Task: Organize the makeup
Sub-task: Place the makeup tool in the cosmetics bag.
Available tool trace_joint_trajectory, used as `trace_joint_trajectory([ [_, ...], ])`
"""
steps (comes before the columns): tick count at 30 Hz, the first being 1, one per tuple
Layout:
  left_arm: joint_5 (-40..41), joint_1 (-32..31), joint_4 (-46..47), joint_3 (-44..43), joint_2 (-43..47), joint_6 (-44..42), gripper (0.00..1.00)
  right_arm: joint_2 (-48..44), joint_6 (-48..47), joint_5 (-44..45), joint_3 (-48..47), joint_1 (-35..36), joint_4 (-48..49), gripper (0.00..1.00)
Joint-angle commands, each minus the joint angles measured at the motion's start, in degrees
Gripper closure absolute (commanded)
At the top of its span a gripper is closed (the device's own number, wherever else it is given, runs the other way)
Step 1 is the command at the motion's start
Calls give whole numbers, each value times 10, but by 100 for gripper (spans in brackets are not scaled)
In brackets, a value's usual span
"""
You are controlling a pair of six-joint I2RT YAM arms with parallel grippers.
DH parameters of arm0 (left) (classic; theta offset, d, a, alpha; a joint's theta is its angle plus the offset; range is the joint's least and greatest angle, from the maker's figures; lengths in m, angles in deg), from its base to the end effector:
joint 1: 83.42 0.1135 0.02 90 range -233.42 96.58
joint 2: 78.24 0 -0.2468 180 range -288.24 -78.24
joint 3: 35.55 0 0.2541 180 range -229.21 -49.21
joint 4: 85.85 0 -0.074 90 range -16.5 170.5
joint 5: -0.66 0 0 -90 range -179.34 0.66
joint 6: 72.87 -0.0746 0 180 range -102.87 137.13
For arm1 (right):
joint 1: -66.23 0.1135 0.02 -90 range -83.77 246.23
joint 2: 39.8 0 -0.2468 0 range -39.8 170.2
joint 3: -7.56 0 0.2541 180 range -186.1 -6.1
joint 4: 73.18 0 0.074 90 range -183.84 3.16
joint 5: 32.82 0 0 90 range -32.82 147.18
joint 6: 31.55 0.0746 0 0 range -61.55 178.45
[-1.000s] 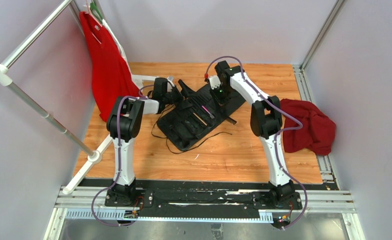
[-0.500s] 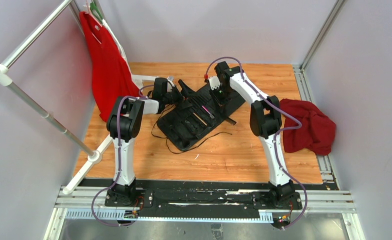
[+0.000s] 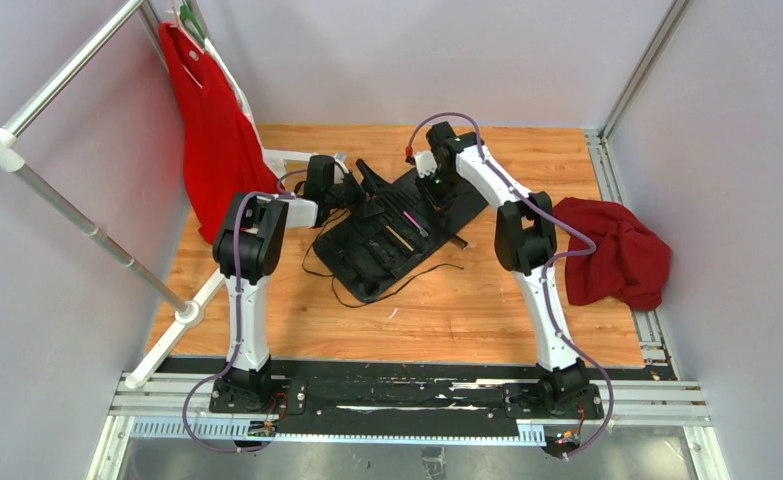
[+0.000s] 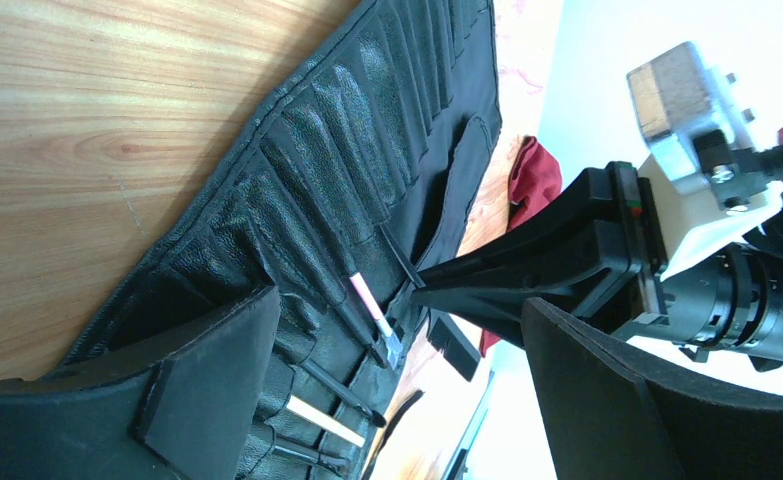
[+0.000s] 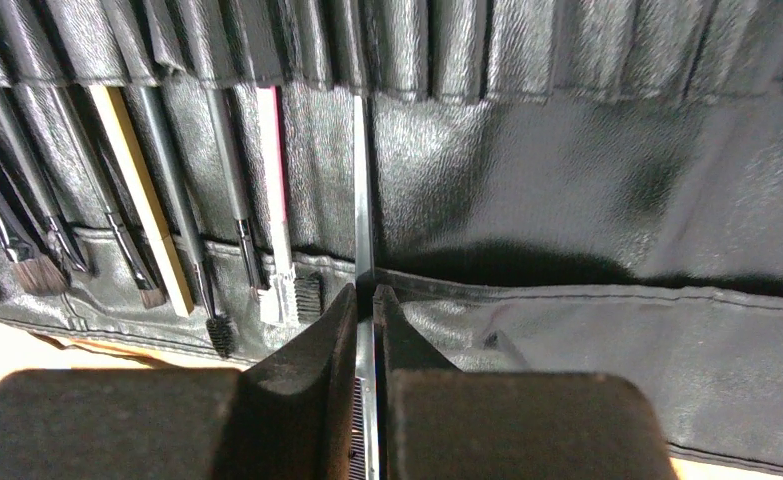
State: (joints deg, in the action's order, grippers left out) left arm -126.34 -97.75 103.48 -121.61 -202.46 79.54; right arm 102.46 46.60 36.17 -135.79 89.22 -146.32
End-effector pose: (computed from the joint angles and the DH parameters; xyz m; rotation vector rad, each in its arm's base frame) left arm 0.4497 -0.1612 0.0962 -0.5151 2.2574 -1.4292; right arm 0.4623 0.2252 0.1327 -0.9209 2.6598 0.5624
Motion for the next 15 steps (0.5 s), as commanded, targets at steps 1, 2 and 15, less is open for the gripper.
trace_joint_trajectory([
  [1, 11, 9, -50, 14, -1, -13, 2, 19, -3, -7, -37, -9, -9, 99],
  [2, 11, 9, -50, 14, -1, -14, 2, 21, -4, -7, -42, -9, -9, 99],
  [15, 11, 9, -51, 20, -1, -16, 2, 48, -5, -21, -86, -9, -6, 99],
])
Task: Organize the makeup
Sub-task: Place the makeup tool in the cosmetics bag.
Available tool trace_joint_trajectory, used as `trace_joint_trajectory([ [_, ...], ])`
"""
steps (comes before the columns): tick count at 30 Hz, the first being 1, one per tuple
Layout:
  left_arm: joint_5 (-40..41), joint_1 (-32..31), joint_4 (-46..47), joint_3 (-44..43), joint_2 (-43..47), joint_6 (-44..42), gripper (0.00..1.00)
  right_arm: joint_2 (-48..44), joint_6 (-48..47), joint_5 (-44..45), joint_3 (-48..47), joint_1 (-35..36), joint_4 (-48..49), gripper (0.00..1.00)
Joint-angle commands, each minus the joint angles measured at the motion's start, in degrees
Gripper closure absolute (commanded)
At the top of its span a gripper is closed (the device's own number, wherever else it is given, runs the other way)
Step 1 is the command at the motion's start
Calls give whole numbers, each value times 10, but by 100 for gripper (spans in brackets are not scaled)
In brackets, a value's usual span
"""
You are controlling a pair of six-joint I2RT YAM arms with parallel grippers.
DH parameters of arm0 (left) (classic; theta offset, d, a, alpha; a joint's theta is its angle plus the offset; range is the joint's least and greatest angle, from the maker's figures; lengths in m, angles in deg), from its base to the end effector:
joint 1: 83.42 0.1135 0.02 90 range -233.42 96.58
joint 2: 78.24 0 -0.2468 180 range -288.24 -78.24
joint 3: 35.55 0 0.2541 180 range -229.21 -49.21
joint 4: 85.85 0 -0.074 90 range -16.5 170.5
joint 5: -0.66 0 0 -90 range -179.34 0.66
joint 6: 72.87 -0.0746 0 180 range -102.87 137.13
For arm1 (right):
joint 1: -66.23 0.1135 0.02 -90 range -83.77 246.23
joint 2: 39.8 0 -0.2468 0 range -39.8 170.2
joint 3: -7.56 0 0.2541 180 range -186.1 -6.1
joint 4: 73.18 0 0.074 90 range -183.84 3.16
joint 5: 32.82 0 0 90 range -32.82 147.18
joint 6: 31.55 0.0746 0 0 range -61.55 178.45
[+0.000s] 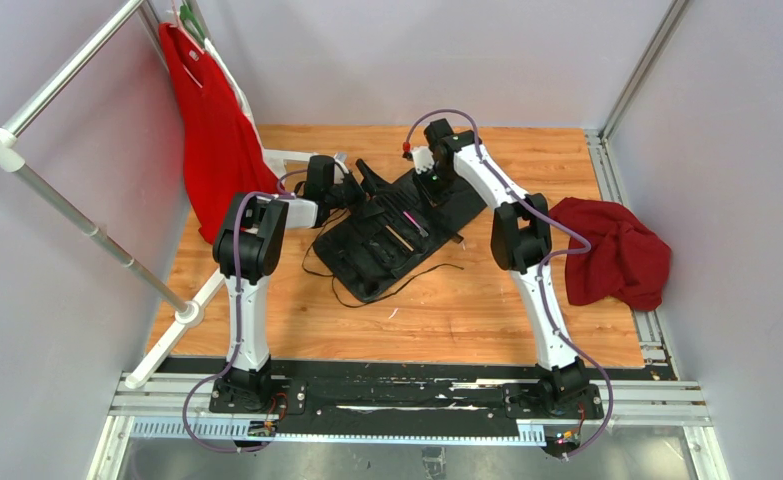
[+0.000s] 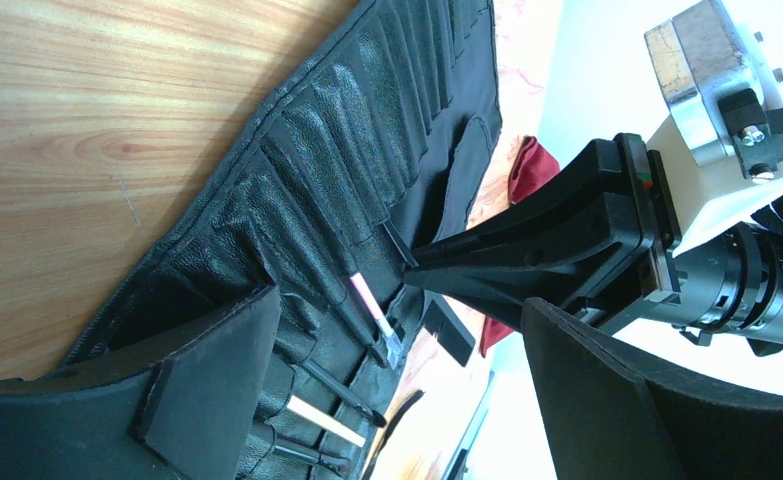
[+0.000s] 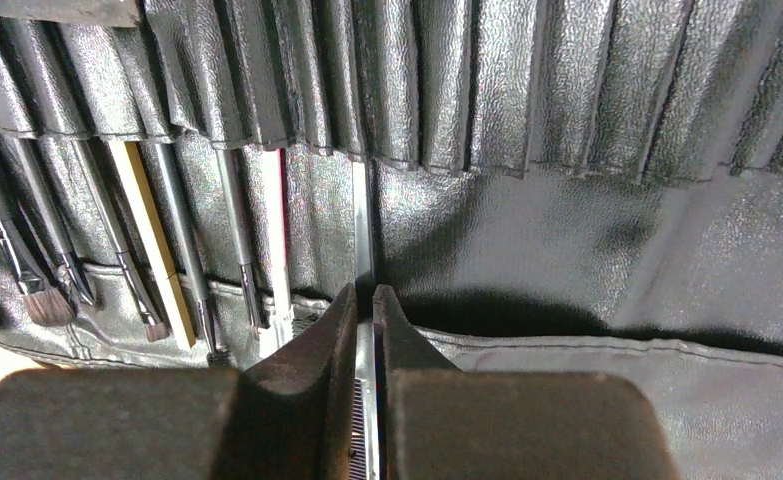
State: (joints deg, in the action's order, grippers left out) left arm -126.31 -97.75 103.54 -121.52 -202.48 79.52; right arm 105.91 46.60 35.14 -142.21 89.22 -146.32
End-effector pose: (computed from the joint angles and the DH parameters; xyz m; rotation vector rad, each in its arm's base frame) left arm 0.4495 -0.1611 0.0956 -0.5157 2.2580 -1.4283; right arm 0.4756 0.2322 0.1368 -0.9206 2.6028 0.5842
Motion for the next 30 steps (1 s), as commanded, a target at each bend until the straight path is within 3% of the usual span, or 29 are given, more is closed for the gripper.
trace_joint_trajectory([
  [1, 10, 9, -51, 18, -1, -16, 2, 13, -5, -13, -21, -9, -2, 99],
  [30, 10, 9, -51, 23, -1, -18, 2, 36, 17, -52, -15, -7, 114, 99],
])
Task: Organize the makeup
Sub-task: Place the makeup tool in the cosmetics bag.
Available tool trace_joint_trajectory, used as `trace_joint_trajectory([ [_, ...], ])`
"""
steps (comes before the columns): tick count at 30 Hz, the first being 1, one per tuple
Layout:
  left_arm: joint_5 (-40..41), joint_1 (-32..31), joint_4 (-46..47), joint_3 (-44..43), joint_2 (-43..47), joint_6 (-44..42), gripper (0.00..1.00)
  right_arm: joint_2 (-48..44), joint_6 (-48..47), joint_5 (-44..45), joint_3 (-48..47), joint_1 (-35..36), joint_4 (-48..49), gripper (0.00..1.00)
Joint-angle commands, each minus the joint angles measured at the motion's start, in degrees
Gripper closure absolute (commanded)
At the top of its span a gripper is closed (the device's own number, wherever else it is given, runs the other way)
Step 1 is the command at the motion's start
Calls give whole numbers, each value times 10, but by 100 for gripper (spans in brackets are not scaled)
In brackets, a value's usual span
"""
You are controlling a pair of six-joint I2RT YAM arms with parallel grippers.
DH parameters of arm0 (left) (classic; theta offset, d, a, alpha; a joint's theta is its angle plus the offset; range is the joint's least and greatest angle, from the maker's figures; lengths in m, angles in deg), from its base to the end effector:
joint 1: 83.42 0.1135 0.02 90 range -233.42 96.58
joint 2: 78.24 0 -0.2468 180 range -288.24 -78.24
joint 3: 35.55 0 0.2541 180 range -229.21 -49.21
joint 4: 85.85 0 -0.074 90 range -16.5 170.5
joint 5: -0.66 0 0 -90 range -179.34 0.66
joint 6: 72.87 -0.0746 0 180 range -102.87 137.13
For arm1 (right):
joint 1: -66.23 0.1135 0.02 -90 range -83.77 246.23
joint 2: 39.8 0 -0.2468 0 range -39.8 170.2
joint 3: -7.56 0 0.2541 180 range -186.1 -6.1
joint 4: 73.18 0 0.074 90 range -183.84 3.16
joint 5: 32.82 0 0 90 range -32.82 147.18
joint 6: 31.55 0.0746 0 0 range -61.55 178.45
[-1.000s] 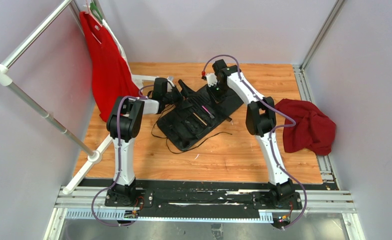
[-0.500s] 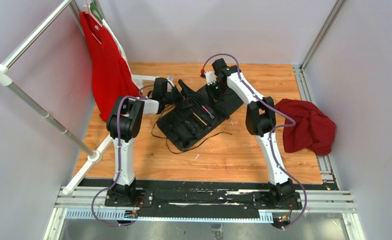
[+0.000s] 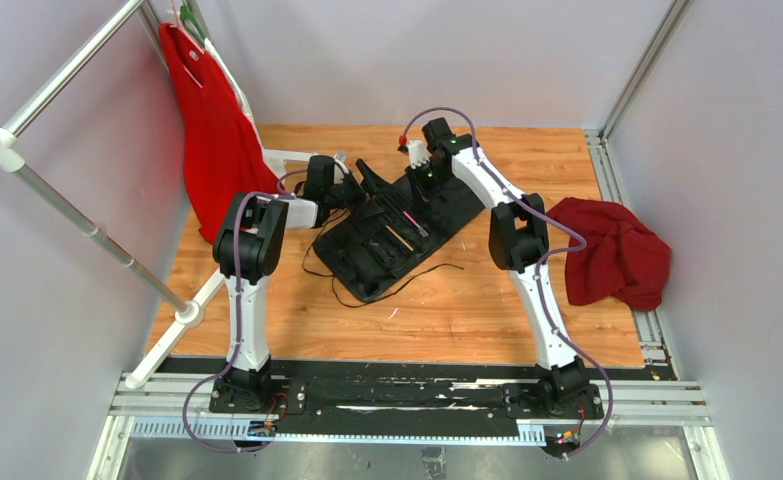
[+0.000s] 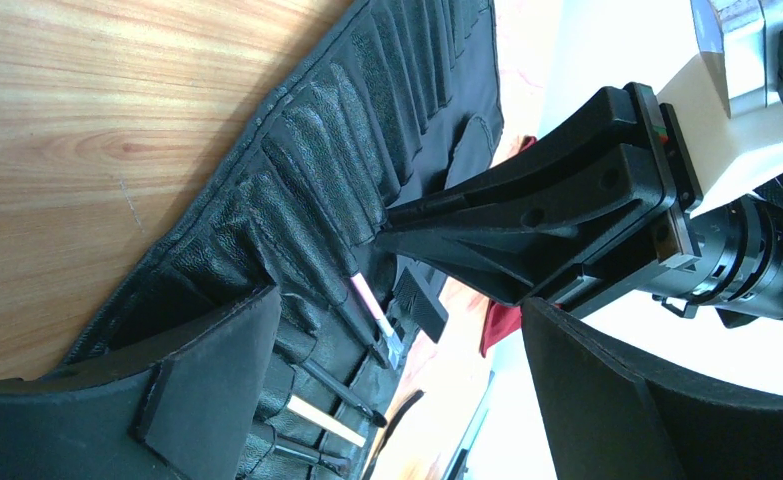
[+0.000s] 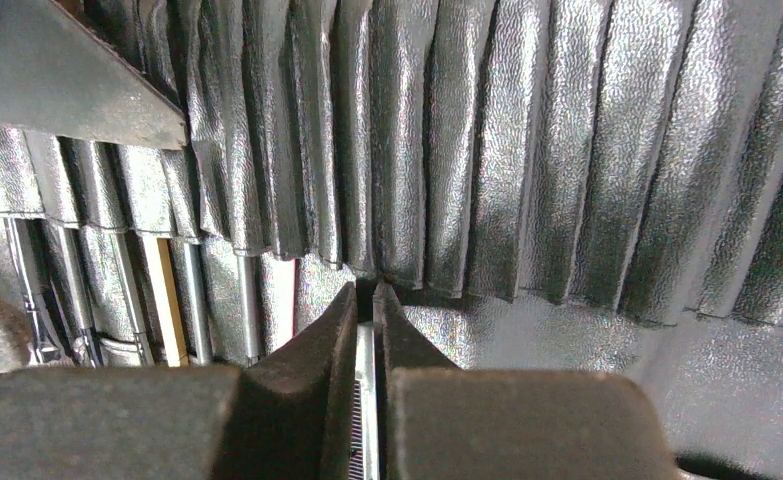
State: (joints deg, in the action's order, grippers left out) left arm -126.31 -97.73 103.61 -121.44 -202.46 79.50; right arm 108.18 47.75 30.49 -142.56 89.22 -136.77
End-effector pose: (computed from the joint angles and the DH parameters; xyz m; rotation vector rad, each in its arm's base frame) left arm 0.4493 -0.1609 0.0955 -0.5155 2.2576 -1.4280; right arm 0.4936 0.2458 0.1303 -0.9090 2.4575 0.6881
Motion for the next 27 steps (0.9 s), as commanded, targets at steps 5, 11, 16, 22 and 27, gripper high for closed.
trace_joint_trajectory([
  [5, 10, 8, -52, 21, 0, -16, 2, 6, 4, 1, 1, -8, 19, 100],
  [11, 10, 9, -52, 20, 1, -17, 2, 0, 5, 9, 15, -9, 21, 95],
  [16, 8, 8, -53, 17, 0, -16, 2, -7, 7, 17, 24, -11, 22, 82],
  [22, 6, 8, -54, 11, -1, -15, 2, -21, 8, 20, 47, -13, 29, 72],
  [27, 6, 9, -56, 8, -1, -14, 2, -32, 7, 26, 62, -16, 35, 68],
])
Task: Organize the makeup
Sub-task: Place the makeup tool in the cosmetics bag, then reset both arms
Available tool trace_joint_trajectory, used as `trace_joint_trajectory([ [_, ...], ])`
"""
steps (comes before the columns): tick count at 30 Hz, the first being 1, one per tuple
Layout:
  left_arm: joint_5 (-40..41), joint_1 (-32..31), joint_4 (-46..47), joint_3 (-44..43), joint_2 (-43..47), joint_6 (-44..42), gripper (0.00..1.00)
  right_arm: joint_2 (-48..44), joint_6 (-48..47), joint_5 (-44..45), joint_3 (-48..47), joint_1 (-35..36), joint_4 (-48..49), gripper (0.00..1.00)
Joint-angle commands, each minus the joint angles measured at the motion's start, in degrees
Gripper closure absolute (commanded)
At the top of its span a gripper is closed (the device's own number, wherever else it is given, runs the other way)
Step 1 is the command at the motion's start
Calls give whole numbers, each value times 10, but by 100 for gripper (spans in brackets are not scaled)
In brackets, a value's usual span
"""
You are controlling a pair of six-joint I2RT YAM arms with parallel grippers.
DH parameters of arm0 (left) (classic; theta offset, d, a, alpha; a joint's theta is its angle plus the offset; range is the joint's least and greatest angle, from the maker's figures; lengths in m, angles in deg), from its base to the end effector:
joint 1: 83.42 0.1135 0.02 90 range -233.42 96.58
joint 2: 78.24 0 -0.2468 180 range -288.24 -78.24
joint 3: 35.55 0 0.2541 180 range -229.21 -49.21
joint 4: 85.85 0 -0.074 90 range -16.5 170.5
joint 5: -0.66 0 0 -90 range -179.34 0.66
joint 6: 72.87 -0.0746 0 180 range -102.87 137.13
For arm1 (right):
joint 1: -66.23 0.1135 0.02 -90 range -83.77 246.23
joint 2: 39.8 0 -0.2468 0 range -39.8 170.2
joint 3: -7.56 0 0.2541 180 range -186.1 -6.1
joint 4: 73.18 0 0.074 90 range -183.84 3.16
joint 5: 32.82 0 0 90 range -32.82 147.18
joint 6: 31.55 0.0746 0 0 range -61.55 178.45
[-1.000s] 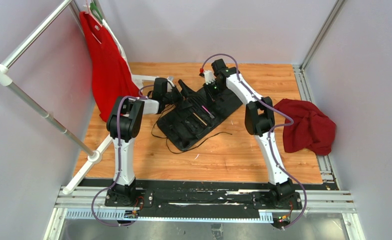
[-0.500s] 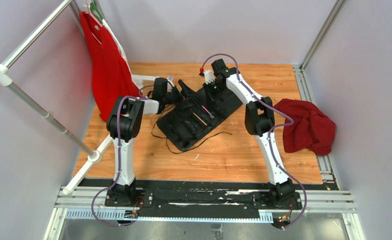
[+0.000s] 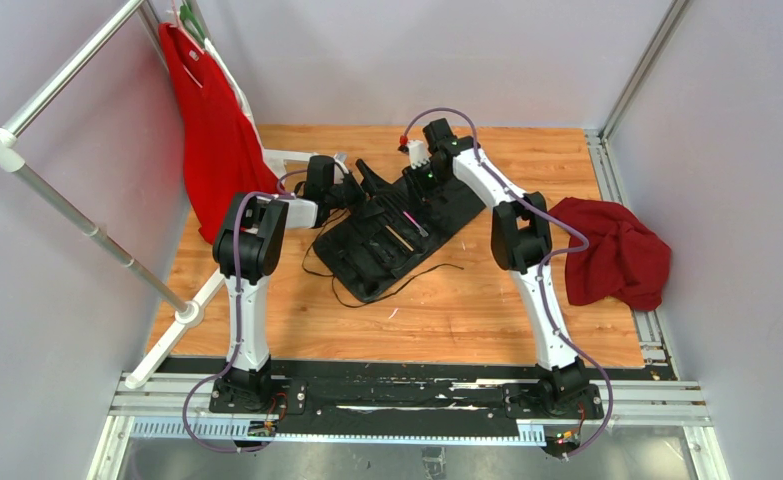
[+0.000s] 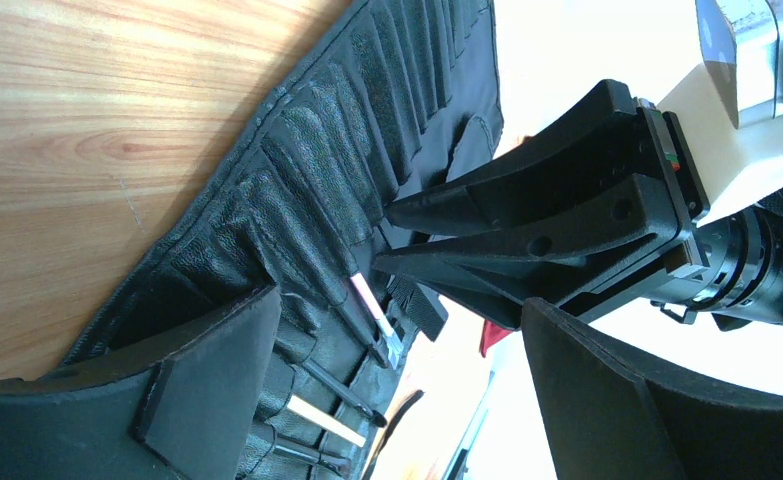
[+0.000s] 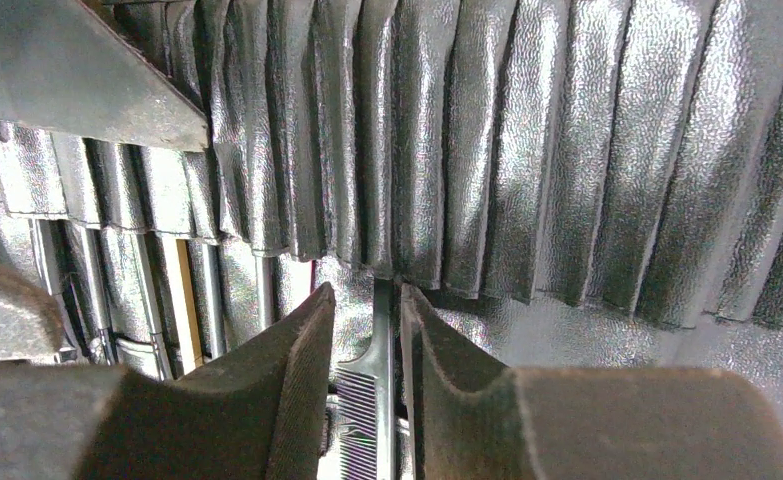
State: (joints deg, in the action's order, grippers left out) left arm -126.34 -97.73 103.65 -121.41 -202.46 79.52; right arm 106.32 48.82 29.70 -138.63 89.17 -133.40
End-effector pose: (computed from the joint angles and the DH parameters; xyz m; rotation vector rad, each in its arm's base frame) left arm 0.4492 -0.1609 0.0954 -0.5154 2.2577 -1.4287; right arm 0.4920 0.2456 0.1298 -0.8894 2.4419 0.7099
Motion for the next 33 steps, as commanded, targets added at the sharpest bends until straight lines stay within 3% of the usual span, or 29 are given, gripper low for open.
trace_joint_trajectory([
  [1, 7, 8, -57, 7, -1, -14, 2, -18, -4, 35, 27, -16, 3, 67],
  [19, 9, 9, -66, 9, 7, -19, 2, -79, 15, 56, 67, -43, 51, 57],
  [27, 2, 9, -77, -2, 21, -32, 2, -161, 31, 82, 124, -55, 92, 55],
  [33, -10, 9, -78, -27, 44, -48, 2, -255, 66, 107, 218, -65, 150, 51],
])
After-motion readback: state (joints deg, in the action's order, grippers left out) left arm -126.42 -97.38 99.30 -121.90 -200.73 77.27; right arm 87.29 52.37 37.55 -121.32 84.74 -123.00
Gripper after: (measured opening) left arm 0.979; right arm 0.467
